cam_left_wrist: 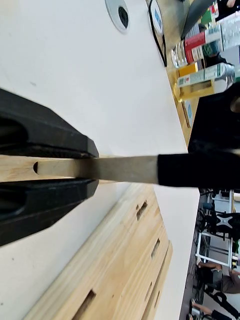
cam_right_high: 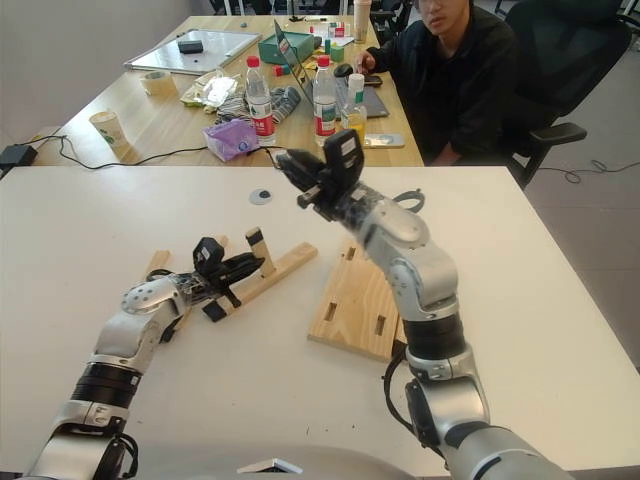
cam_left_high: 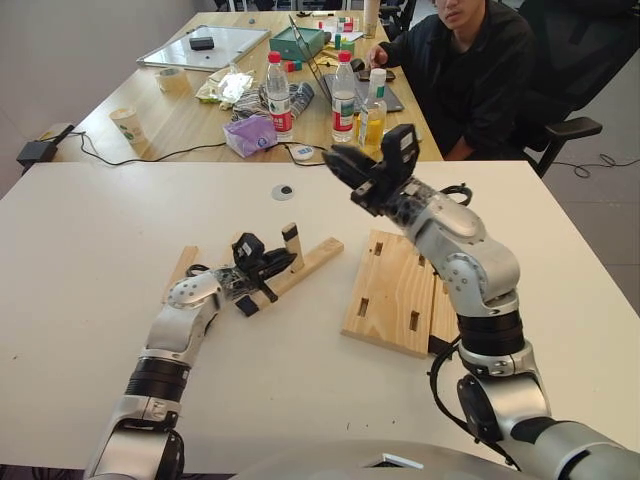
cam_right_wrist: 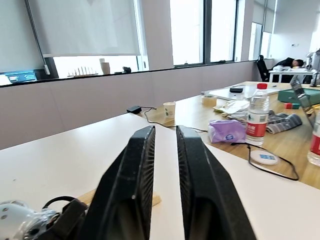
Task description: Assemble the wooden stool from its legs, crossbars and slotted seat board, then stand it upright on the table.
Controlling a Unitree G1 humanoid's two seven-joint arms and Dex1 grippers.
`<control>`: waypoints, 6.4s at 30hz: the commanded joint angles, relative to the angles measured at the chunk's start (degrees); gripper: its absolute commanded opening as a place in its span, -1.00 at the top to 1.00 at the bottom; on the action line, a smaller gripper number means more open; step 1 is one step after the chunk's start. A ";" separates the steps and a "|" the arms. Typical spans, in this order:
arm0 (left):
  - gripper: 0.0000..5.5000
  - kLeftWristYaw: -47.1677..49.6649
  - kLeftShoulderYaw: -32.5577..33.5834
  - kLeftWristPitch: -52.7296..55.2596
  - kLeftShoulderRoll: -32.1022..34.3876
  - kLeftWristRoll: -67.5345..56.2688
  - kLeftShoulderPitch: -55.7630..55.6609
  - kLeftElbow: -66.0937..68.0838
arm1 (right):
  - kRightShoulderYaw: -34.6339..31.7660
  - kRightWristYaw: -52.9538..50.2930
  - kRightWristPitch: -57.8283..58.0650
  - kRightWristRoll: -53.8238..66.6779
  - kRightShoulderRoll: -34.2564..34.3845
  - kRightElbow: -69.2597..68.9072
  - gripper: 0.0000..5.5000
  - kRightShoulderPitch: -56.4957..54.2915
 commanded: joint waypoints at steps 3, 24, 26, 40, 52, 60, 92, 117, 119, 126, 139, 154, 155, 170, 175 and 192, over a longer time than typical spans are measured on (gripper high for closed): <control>0.87 -1.48 -5.12 4.45 -0.77 2.95 3.32 2.26 | 5.73 0.05 1.84 -1.97 1.69 1.79 1.00 0.99; 0.87 -1.38 -5.43 3.83 -0.54 3.75 3.41 2.81 | 13.79 5.53 4.00 -9.25 -4.06 7.21 1.00 4.57; 0.87 -1.41 -5.42 3.80 -0.60 3.83 3.15 3.05 | 10.37 4.35 2.85 -7.69 -2.31 5.92 1.00 1.85; 0.87 -1.31 -5.92 4.09 -1.00 3.87 3.36 2.21 | 11.01 5.45 8.20 -6.76 -3.96 6.95 1.00 -1.22; 0.87 -1.15 -5.41 4.15 -0.89 3.95 2.57 2.57 | 8.53 6.90 9.24 -4.92 -5.85 2.81 1.00 0.57; 0.87 -0.21 -0.94 7.39 0.91 0.00 -0.57 -8.71 | -3.38 5.72 10.59 -2.59 -11.07 0.67 1.00 -4.29; 0.07 4.04 1.57 13.71 -0.29 1.78 -2.66 -10.59 | -0.08 6.36 7.66 -3.50 -10.64 5.69 1.00 5.45; 0.07 4.54 1.15 13.80 1.27 3.85 -3.13 -8.71 | -1.37 4.06 8.77 -3.60 -11.16 4.39 1.00 6.11; 0.07 6.04 3.37 19.11 0.25 1.59 -5.23 -6.96 | -1.70 3.66 8.71 -3.63 -11.40 4.23 1.00 6.22; 0.07 18.53 20.47 48.17 -8.52 -14.48 -15.10 2.70 | -1.91 3.28 8.41 -4.36 -12.13 4.32 1.00 6.98; 0.07 50.70 44.49 61.65 -23.98 -20.47 -24.97 16.63 | -0.87 3.58 8.52 -5.90 -11.90 3.88 1.00 7.39; 0.27 56.52 50.25 44.77 -28.66 -26.78 -25.73 24.51 | 0.60 5.10 8.30 -6.72 -12.55 4.46 1.00 7.17; 0.31 56.46 50.09 44.28 -28.65 -27.16 -25.89 24.91 | 0.61 5.16 8.27 -6.82 -12.53 4.53 1.00 7.15; 0.84 52.21 47.89 37.84 -26.97 -30.36 -27.02 29.08 | 0.67 7.14 7.81 -8.19 -13.37 6.59 1.00 6.25; 0.85 51.66 47.48 37.32 -26.06 -31.54 -29.06 29.22 | -0.06 6.32 7.06 -8.58 -12.38 7.50 1.00 6.03; 0.86 27.28 19.59 34.48 -11.60 -21.88 -7.13 -15.66 | -1.86 4.58 4.52 -8.57 -12.24 9.09 1.00 6.64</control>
